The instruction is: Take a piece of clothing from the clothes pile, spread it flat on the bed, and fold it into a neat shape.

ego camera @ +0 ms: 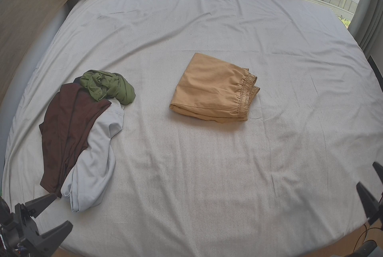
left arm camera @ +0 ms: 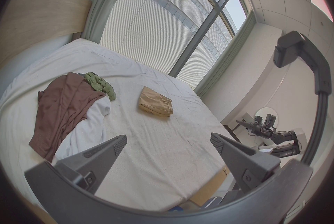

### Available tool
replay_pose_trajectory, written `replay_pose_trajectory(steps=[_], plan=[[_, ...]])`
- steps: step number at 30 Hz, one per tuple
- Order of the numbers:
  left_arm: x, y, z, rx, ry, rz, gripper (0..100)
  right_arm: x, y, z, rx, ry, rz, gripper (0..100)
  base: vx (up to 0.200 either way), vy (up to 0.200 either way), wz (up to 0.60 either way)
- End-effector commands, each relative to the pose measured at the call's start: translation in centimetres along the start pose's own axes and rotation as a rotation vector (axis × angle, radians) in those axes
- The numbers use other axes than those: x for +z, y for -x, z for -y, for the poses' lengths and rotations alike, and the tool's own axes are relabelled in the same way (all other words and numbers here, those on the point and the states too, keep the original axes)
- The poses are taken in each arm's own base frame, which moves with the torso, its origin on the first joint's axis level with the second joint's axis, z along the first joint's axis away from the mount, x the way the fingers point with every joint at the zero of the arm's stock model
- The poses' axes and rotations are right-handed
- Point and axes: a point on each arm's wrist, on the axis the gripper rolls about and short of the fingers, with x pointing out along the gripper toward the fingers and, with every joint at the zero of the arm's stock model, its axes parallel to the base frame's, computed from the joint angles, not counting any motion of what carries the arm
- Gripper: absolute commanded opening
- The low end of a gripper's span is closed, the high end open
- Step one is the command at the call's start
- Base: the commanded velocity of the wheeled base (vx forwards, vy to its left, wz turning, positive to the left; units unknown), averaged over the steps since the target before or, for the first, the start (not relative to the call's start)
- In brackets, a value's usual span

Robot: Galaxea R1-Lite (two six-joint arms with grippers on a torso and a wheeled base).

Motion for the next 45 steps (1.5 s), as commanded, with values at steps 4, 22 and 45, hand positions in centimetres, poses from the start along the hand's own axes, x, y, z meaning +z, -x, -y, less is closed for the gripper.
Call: replay_pose_trajectory(steps=[4,22,45], plan=[[-4.4,4.8,0.4,0.069,-0.117,0.107,100,-5.2,5.0,-1.2,-0.002,0.078,0.019,100,0.000,0.000,0.00],[-5.5,5.0,0.5,0.424,-0.252,0.154,100,-5.2,5.3,-0.1,-0.510,0.107,0.027,100,0.000,0.000,0.00],[-6.0,5.3,-0.1,0.634,-0.321,0.123,100,-5.8,5.2,-0.5,-0.322,0.095,-0.040,100,0.000,0.000,0.00]])
